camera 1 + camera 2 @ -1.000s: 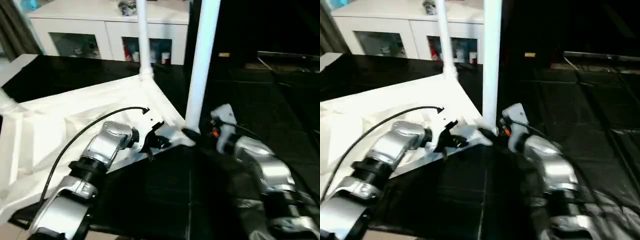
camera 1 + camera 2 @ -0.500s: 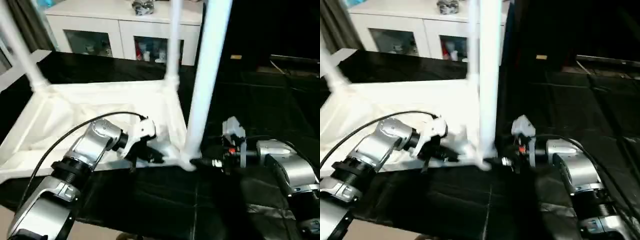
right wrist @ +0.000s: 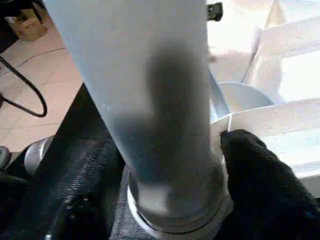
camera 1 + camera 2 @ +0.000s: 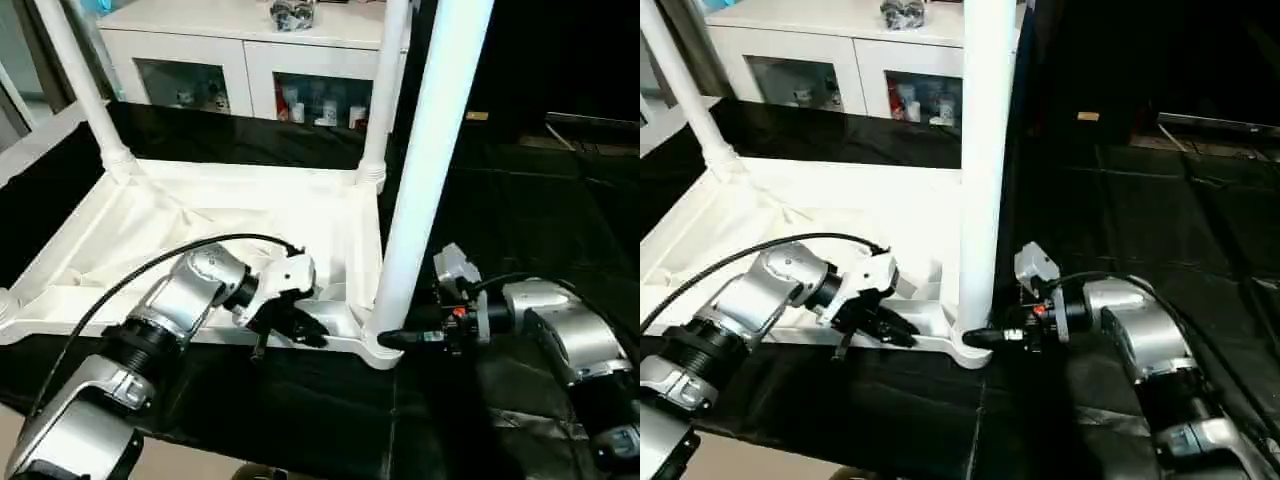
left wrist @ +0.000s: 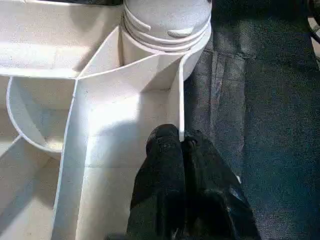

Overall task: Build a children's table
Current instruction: Rotate leg to tighten

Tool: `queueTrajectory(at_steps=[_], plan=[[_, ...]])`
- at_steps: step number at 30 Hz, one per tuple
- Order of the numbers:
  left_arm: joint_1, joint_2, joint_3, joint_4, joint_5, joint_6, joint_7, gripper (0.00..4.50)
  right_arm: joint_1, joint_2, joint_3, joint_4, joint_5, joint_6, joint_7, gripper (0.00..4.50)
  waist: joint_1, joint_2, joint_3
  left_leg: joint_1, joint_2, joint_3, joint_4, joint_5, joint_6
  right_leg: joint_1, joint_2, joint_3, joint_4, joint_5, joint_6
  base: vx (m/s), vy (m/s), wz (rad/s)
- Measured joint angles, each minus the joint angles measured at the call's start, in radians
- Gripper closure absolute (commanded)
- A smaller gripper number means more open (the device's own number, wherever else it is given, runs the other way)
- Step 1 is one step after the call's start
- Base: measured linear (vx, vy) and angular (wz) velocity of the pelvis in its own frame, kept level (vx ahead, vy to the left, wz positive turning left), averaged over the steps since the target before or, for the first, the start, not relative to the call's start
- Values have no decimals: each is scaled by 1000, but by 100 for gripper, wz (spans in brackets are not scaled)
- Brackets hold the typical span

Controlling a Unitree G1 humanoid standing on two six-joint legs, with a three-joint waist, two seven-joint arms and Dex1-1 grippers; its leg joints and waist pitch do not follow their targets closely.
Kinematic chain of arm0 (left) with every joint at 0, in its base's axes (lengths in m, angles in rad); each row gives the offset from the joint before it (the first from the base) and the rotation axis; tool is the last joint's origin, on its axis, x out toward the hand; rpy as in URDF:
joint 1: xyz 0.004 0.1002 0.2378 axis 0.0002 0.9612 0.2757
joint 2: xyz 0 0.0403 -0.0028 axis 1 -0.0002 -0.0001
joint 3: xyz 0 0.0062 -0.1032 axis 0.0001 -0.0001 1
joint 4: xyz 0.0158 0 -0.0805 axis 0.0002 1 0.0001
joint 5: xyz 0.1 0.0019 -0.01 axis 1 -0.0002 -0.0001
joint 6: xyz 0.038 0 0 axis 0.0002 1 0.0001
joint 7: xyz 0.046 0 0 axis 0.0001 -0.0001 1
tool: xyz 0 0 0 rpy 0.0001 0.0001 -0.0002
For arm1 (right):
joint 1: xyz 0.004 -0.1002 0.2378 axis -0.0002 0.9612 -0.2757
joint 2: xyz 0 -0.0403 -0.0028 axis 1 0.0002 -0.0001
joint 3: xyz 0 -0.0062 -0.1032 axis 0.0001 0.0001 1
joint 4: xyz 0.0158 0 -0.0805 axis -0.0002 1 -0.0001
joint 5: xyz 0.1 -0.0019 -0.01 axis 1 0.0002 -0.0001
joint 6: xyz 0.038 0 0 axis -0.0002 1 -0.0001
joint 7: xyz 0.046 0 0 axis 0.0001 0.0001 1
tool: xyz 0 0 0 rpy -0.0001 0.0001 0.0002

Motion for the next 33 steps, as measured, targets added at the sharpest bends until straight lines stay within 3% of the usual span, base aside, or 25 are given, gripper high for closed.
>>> queueTrajectory(at_steps=[11,14,17,21,27,32,33], plan=[[0,-10,0,0,4,-4,20,450,-6,-1,-2,-3,0,-1,-1,230,0,-1,-1,2,0,0,0,0,0,2,0,0,0,0,1,0,0,0],[0,-30,21,22,17,45,89,450,22,39,-24,-33,-23,17,-110,237,-4,-1,-1,6,0,0,0,0,0,5,0,0,1,-3,5,0,0,0],[-6,-59,54,48,37,86,179,450,30,95,-60,-41,-44,42,-259,243,-18,-1,-1,11,0,0,0,0,0,8,0,0,0,-3,6,0,0,0],[-11,-128,100,74,48,166,342,450,29,209,-130,-28,-81,67,-517,247,-58,-2,0,22,-1,-2,0,0,-1,18,-2,-4,-5,-4,7,0,0,0],[-19,-230,158,82,53,261,542,450,-18,340,-175,4,-151,76,-838,253,-112,0,0,20,-2,-12,-4,0,0,20,-11,-26,-30,-4,6,0,0,0],[-19,-277,192,75,56,313,635,450,-48,394,-184,29,-194,74,-963,253,-119,1,0,20,-4,-11,-5,-1,0,18,-12,-26,-32,-3,6,0,0,0],[-19,-279,192,70,56,319,639,450,-48,395,-184,29,-196,67,-966,187,-118,1,0,20,-4,-11,-5,-1,0,18,-12,-26,-32,-2,4,0,0,0]])
